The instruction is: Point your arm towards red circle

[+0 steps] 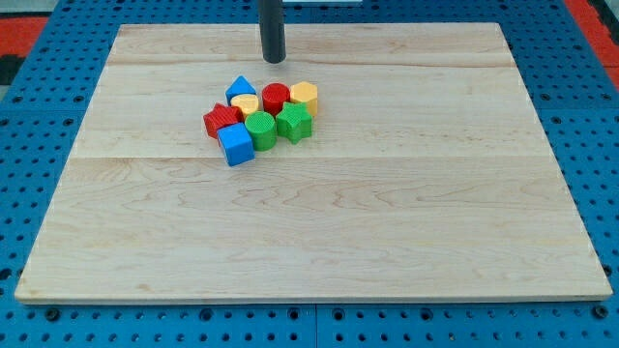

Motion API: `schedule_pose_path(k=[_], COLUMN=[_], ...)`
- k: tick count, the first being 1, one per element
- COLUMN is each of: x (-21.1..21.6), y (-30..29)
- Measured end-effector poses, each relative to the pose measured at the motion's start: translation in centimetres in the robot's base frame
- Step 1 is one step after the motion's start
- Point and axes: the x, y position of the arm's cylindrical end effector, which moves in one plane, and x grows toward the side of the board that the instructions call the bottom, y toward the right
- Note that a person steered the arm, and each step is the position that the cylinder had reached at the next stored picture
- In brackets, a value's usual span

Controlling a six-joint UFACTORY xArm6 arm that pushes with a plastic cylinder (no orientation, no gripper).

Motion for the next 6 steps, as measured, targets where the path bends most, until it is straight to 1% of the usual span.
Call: schedule_pose_path(k=[1, 2, 3, 5, 6], x=[0.0, 0.0, 1.1, 7.2, 9.1], y=[0.1, 1.7, 2.5, 0.2, 0.2])
